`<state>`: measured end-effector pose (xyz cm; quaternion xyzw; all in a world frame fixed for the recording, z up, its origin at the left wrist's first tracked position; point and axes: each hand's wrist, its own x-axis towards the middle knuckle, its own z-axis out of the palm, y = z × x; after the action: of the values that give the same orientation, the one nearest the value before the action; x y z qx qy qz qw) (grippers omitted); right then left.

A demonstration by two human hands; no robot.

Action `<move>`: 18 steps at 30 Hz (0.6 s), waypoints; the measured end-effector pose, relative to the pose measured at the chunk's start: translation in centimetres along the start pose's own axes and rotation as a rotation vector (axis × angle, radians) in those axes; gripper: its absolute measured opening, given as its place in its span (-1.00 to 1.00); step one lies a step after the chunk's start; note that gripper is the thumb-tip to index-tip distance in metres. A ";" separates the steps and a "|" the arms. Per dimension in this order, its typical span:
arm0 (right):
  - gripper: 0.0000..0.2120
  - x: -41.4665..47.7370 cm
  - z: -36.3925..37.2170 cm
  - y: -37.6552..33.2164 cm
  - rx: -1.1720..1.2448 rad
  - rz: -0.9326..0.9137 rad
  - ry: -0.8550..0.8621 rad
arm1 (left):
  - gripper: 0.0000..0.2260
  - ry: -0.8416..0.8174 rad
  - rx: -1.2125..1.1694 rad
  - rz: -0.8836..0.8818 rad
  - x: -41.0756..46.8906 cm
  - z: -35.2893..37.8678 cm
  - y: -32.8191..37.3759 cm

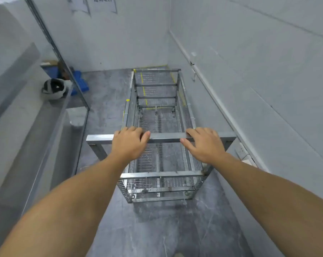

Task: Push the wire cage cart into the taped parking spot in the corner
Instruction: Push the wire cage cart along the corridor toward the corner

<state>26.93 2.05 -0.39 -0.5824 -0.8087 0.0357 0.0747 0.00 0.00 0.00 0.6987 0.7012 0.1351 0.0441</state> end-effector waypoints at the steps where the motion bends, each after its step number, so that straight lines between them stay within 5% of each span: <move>1: -0.45 0.0 0.2 0.2 -0.004 -0.011 0.023 | -0.56 0.009 -0.003 0.005 0.1 0.0 -0.2; 18: -0.47 3.5 1.7 2.1 -0.037 -0.008 0.063 | -0.51 0.035 0.094 0.045 2.9 2.0 -1.4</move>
<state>27.56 6.09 -2.10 -0.5814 -0.8086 0.0022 0.0895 -0.88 3.11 -1.87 0.7129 0.6917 0.1152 -0.0039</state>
